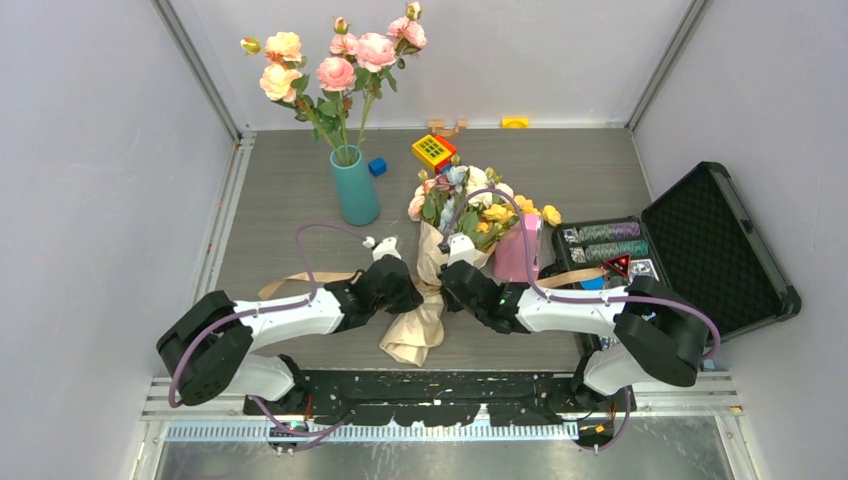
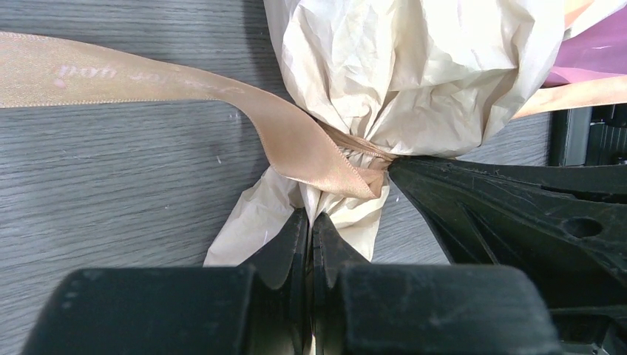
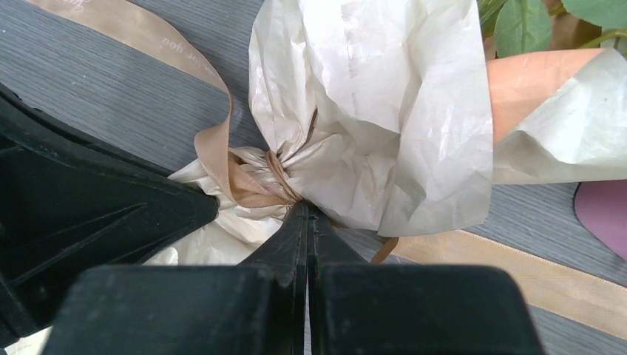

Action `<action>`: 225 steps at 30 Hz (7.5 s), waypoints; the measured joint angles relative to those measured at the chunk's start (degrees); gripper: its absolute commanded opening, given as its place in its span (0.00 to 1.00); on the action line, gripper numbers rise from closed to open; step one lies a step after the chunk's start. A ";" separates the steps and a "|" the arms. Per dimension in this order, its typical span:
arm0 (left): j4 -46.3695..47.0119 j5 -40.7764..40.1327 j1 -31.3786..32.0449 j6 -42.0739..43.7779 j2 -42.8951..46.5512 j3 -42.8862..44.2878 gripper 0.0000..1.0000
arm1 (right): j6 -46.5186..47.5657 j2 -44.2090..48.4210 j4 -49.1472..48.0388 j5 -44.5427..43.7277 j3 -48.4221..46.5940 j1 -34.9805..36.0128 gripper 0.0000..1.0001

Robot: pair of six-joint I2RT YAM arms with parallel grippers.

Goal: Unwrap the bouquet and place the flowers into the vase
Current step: Untie the ribbon from the wrapping paper.

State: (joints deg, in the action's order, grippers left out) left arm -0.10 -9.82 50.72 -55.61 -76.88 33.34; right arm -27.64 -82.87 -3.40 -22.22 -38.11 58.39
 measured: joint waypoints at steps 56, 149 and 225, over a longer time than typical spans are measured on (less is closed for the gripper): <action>-1.46 -0.63 -2.16 2.05 2.43 -1.77 0.00 | 3.32 -5.44 10.27 9.51 -10.58 -2.54 0.29; -1.64 -0.44 -2.60 1.81 2.25 -1.79 0.00 | 8.04 -9.90 10.78 10.45 -14.78 -2.29 0.00; -17.40 1.27 -5.09 12.52 -6.05 16.39 0.17 | 2.38 -4.66 1.22 21.84 -6.69 -7.63 0.27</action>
State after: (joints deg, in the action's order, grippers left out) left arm -17.50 -8.56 45.63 -43.09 -82.94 49.74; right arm -25.26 -87.53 -2.17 -0.38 -44.80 50.76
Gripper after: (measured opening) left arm 0.237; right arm 0.290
